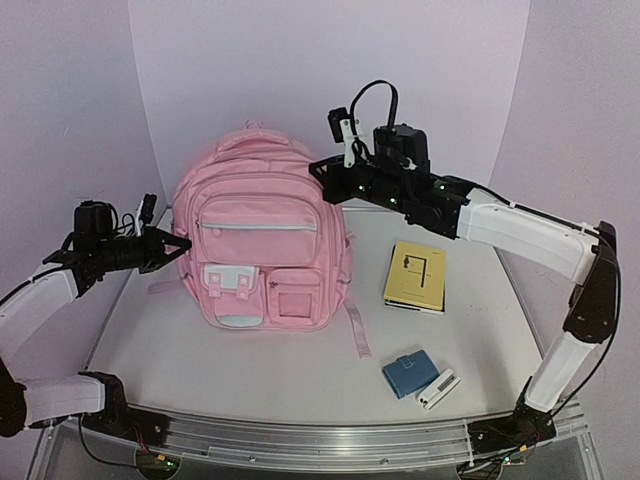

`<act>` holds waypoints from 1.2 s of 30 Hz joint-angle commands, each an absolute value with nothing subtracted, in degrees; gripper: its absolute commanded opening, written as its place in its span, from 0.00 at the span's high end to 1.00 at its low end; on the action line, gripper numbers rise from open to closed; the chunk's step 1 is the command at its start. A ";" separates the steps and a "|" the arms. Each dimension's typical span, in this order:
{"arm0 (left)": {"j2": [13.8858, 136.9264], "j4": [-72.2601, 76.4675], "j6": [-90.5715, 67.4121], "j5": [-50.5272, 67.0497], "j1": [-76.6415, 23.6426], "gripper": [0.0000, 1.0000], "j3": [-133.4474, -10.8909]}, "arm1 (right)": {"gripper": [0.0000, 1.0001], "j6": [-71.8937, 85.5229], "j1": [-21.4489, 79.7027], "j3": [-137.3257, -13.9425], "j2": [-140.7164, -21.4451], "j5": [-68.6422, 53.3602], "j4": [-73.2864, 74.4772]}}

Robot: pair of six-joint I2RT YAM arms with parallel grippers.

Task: Pack the student bag
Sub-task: Unzip the student bag at the center of the board.

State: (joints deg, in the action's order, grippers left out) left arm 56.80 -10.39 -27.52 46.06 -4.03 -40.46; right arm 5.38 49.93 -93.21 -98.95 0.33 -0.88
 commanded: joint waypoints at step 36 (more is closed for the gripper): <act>75.35 -14.18 -33.87 55.82 -17.52 1.00 -79.50 | 1.00 0.48 54.26 -93.81 -97.67 0.00 -5.97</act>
